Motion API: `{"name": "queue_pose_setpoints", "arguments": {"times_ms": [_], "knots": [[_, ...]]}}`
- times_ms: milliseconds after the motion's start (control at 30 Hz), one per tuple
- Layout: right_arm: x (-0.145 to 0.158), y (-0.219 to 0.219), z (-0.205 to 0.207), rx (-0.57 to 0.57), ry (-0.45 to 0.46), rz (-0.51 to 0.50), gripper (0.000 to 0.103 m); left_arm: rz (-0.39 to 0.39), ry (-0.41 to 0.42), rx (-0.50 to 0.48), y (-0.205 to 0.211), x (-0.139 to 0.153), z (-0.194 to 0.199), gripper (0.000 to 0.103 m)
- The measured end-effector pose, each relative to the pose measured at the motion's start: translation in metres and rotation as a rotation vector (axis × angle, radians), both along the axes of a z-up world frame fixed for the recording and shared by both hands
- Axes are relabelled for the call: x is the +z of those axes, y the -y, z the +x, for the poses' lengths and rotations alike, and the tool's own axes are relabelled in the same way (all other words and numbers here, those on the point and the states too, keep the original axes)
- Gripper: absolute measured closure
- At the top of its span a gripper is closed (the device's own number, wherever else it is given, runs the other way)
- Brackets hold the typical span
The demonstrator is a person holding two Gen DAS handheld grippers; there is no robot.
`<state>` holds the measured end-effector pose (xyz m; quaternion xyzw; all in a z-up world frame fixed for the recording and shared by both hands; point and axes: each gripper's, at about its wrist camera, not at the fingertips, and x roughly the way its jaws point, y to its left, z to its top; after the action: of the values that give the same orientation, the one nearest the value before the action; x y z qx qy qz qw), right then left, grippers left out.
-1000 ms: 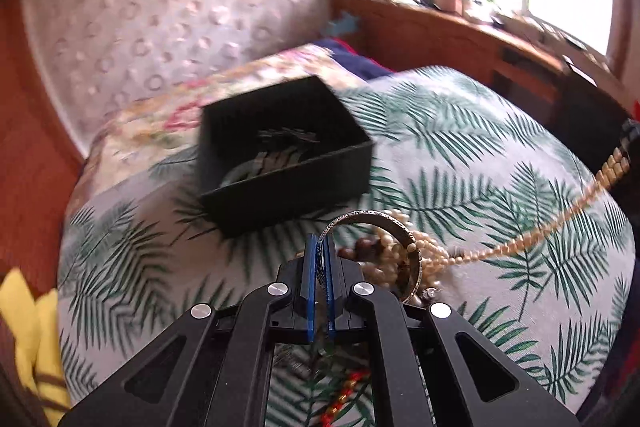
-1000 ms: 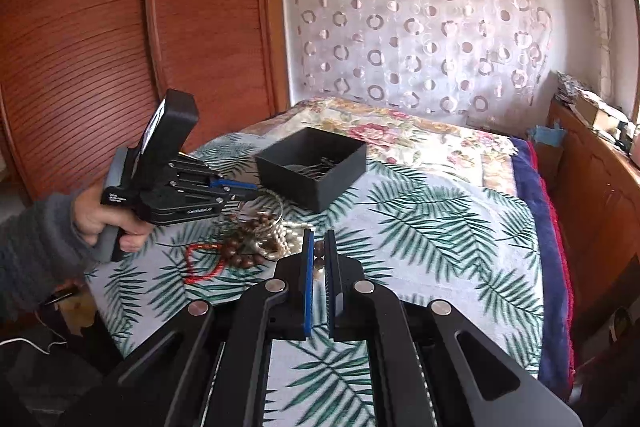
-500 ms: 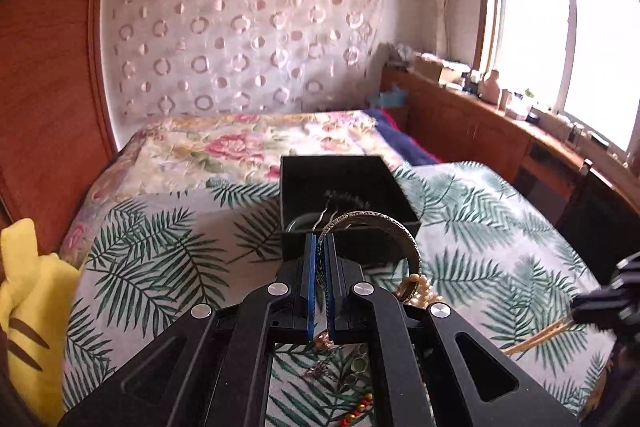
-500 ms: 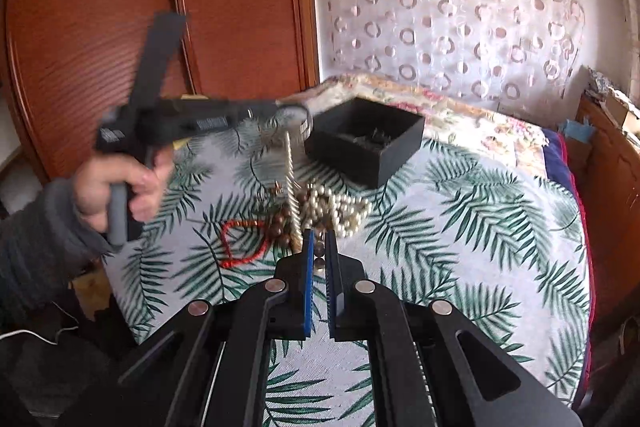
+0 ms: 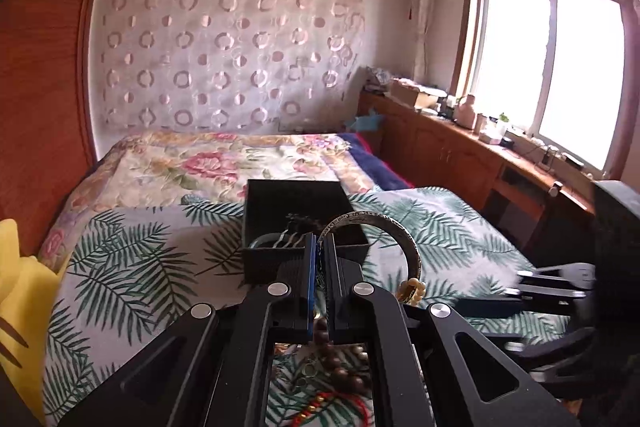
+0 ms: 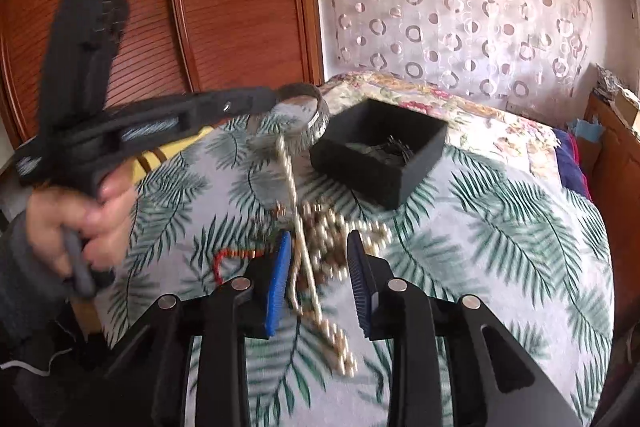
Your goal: Organize jewelry
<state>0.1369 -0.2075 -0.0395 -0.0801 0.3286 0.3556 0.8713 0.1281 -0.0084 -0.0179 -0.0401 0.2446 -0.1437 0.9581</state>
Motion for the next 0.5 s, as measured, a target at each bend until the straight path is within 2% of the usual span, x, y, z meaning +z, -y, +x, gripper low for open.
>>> {"name": "queue_pose_setpoints", "arguments": {"times_ms": [133, 200, 233, 500], "knots": [[-0.001, -0.013, 0.013, 0.006, -0.002, 0.030, 0.072, -0.025, 0.002, -0.018, -0.001, 0.003, -0.005, 0.100], [0.000, -0.017, 0.014, 0.027, -0.005, 0.048, 0.086, -0.041, -0.008, -0.025, -0.003, 0.003, -0.006, 0.100], [0.000, -0.018, 0.013, 0.037, -0.005, 0.051, 0.088, -0.050, -0.014, -0.028, -0.005, 0.002, -0.006, 0.100], [0.009, -0.044, -0.009, 0.113, 0.053, 0.039, 0.092, -0.113, -0.058, -0.031, -0.013, -0.008, -0.001, 0.100]]}}
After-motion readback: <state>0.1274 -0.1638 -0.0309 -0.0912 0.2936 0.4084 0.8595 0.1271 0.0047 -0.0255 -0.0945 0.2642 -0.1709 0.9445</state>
